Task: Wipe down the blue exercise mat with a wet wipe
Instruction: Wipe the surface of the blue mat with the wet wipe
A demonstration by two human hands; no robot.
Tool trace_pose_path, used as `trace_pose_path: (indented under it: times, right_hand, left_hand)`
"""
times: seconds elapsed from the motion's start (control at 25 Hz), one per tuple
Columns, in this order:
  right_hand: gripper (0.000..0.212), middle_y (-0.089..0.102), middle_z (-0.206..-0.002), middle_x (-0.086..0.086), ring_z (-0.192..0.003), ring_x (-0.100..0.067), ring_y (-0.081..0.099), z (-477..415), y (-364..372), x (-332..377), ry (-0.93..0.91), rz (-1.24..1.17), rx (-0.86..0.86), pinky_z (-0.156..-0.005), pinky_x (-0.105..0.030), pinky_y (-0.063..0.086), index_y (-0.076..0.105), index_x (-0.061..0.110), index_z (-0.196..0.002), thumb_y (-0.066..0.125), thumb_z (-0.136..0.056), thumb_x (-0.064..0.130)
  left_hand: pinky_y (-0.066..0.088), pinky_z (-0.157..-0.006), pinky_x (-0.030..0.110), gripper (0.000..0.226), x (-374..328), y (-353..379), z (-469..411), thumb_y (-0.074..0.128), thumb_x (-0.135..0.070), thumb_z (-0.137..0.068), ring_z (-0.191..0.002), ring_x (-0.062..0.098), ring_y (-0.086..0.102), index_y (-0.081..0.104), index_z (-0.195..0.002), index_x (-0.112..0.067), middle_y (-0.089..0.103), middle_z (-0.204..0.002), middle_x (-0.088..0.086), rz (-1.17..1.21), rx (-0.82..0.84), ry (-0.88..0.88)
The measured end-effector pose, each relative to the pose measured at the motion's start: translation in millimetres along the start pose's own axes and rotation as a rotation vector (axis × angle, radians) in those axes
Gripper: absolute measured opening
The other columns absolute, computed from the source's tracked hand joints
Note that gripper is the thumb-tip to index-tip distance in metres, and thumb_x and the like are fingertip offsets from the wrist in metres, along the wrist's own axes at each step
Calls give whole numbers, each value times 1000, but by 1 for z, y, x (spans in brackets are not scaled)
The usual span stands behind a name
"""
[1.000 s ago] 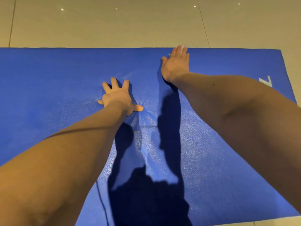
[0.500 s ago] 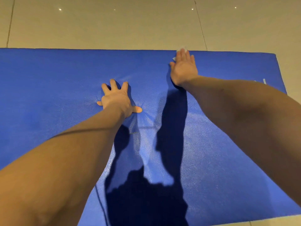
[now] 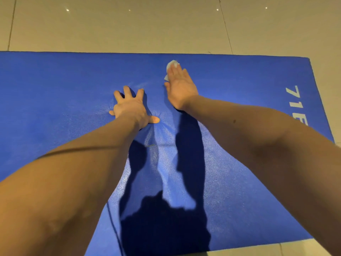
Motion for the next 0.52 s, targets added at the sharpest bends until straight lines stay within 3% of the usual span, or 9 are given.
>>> trace_pose_path:
  times: [0.16,0.24,0.32,0.4,0.52]
  right_hand:
    - [62,2,-165,-16,-153,-28,1,9,-6,-69,258,103,8,-123,-43,10,5,0,-156,21,-105,31]
    - [63,2,-165,-18,-153,-31,2,13,-6,-59,328,88,32,-124,-43,10,3,-3,-156,18,-106,32]
    - [63,5,-164,-19,-152,-34,5,23,0,-21,247,26,4,-123,-45,13,5,-5,-155,19,-106,32]
    - [60,10,-163,-17,-152,-32,7,43,11,22,47,-73,-9,-122,-46,15,12,-3,-155,25,-105,28]
    - [60,27,-160,-11,-149,-27,22,76,9,56,-78,-347,-55,-124,-40,16,24,3,-153,41,-96,10]
  left_hand:
    - [53,-89,59,115,-1,-1,0,75,-80,-61,-138,40,16,15,-152,-40,9,-154,7,2,5,-2]
    - [52,-90,59,116,-2,-2,1,75,-80,-62,-137,40,17,15,-152,-40,10,-154,7,6,4,-4]
    - [52,-91,58,117,0,0,3,73,-81,-62,-137,39,18,13,-154,-41,11,-154,7,7,-16,-2]
    - [51,-92,58,119,4,4,5,69,-84,-62,-137,38,18,9,-156,-41,12,-155,5,5,-38,11]
    - [46,-100,60,120,10,10,9,62,-87,-67,-143,36,12,4,-159,-38,7,-161,1,30,-45,39]
Point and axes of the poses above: each hand's wrist, its own z-axis away from the middle knuckle, its own y-axis out of the palm, x = y × z, the point moved 1 cm from there along -z, towards the middle knuckle
